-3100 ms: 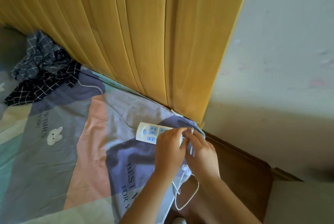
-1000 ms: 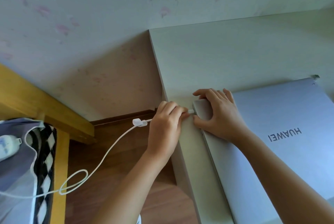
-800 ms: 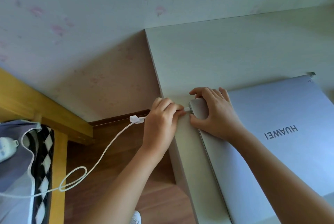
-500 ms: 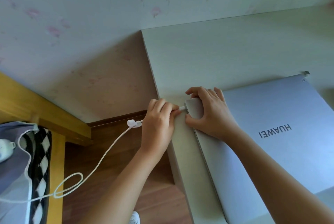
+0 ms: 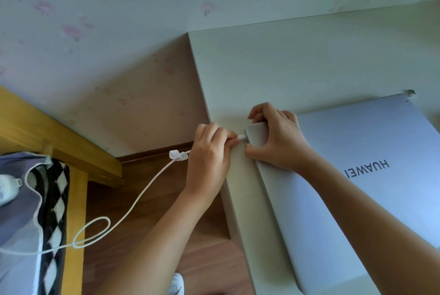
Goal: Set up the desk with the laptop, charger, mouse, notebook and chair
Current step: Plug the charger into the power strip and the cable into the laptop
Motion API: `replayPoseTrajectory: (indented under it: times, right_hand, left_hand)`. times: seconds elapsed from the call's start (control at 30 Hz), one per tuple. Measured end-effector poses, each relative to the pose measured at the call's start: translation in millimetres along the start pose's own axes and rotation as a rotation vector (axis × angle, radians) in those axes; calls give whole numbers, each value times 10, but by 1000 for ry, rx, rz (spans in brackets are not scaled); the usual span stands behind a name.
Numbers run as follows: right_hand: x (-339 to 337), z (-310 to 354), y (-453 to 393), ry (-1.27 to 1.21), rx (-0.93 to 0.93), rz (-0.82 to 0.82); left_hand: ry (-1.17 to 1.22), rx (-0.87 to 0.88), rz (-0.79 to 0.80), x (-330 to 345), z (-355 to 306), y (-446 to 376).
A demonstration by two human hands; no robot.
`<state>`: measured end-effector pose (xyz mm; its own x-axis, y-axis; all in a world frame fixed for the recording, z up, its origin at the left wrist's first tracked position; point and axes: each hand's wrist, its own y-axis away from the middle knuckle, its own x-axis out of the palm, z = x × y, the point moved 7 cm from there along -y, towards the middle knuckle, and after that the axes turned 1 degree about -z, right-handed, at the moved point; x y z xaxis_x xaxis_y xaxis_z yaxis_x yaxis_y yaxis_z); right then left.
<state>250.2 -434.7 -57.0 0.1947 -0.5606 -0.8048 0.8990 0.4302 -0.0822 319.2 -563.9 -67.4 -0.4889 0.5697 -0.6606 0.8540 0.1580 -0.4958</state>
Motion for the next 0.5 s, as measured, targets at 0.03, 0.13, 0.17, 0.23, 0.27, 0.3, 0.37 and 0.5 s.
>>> replayPoseTrajectory:
  times: [0.03,0.13,0.17,0.23,0.27,0.3,0.37,0.5]
  right_hand:
    - [11,-4,-25,5,3,18]
    - [37,-9,-61,11,15,67]
    - [45,-8,-57,10,15,82]
    - [52,5,-30,12,5,106]
    - [56,14,-14,12,-1,118]
    - [62,23,2,9,-7,129]
    - [74,36,19,-10,-10,145]
    - [8,62,12,-82,11,158]
  left_hand:
    - [1,-2,-5,-6,0,6]
    - [17,-31,-40,-48,32,18]
    - [24,-44,-59,-78,48,19]
    - [32,-49,-98,-145,62,7]
    - [35,-36,-108,-169,54,-3]
    - [36,-15,-106,-180,38,-11]
    - [31,29,-87,-171,-1,-7]
    - [36,38,-86,-168,-17,59]
